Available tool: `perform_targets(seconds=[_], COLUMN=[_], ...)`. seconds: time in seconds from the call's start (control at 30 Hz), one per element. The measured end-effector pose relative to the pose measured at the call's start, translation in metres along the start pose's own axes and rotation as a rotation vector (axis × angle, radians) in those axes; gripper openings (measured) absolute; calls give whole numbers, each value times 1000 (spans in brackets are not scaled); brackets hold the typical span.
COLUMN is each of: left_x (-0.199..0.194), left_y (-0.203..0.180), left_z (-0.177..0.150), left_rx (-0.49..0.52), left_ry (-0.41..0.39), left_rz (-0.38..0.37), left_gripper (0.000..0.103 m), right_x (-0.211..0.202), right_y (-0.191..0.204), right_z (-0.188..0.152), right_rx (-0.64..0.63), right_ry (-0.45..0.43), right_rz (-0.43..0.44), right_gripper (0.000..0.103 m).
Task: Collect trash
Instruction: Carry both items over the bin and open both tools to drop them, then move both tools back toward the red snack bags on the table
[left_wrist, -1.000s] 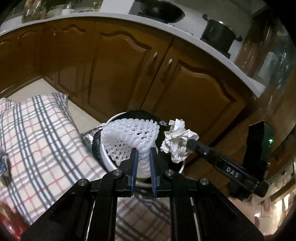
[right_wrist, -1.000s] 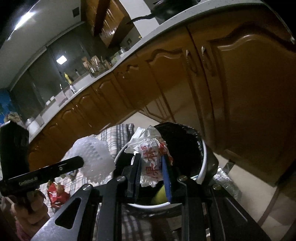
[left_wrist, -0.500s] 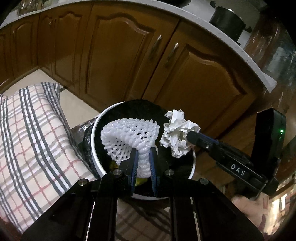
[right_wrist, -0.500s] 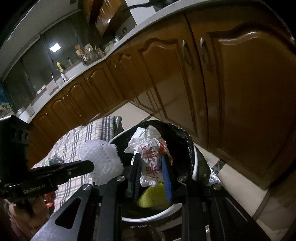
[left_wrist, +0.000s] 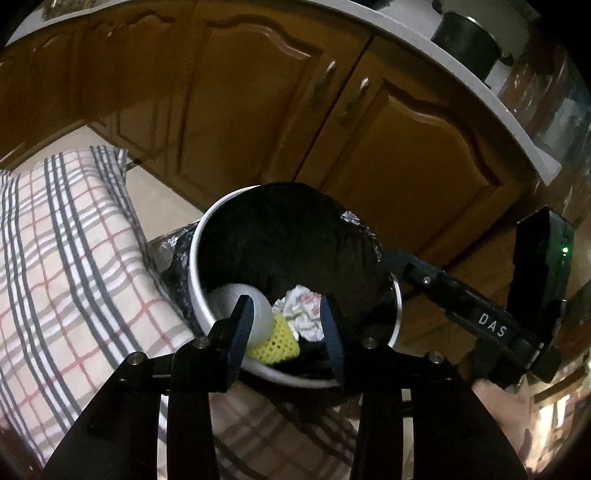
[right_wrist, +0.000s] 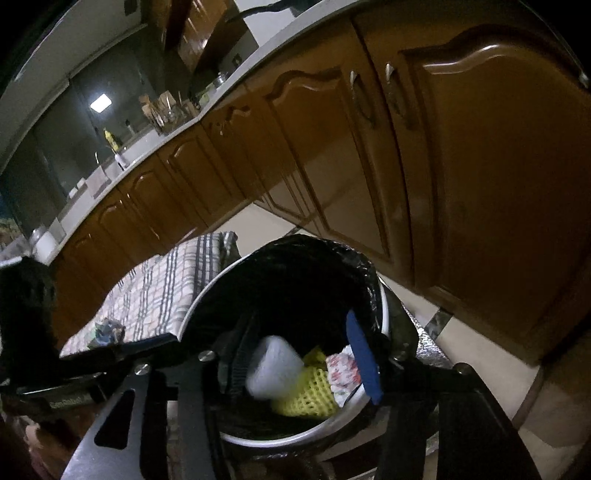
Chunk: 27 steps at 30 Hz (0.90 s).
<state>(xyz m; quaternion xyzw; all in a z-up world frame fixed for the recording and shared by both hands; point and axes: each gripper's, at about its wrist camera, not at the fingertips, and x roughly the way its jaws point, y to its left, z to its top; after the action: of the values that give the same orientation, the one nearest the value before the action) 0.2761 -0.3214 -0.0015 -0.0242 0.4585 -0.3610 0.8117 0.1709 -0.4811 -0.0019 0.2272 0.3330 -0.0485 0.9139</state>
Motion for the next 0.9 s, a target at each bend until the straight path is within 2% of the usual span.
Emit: perform_targets(seconds=[0.07, 0.13, 0.23, 0.43, 0.9], left_x=[-11, -24, -43, -84, -156], left_y=[1, 3, 8, 26, 83], left_z=[-6, -13, -23, -42, -92], left_rx=[-3, -6, -16, -47, -160], left_ry=[-24, -56, -101, -182, -267], left_rz=[3, 15, 30, 74, 148], left_gripper=[37, 39, 48, 51, 51], right_x=[-5, -12, -26, -39, -30], right_y=[0, 3, 11, 33, 92], right_z=[-2, -4, -9, -26, -57], right_rx=[16, 32, 43, 37, 2], right_ry=[-17, -47, -110, -165, -94], right_rz=[22, 40, 77, 124, 230], right_gripper=[56, 73, 92, 94, 94])
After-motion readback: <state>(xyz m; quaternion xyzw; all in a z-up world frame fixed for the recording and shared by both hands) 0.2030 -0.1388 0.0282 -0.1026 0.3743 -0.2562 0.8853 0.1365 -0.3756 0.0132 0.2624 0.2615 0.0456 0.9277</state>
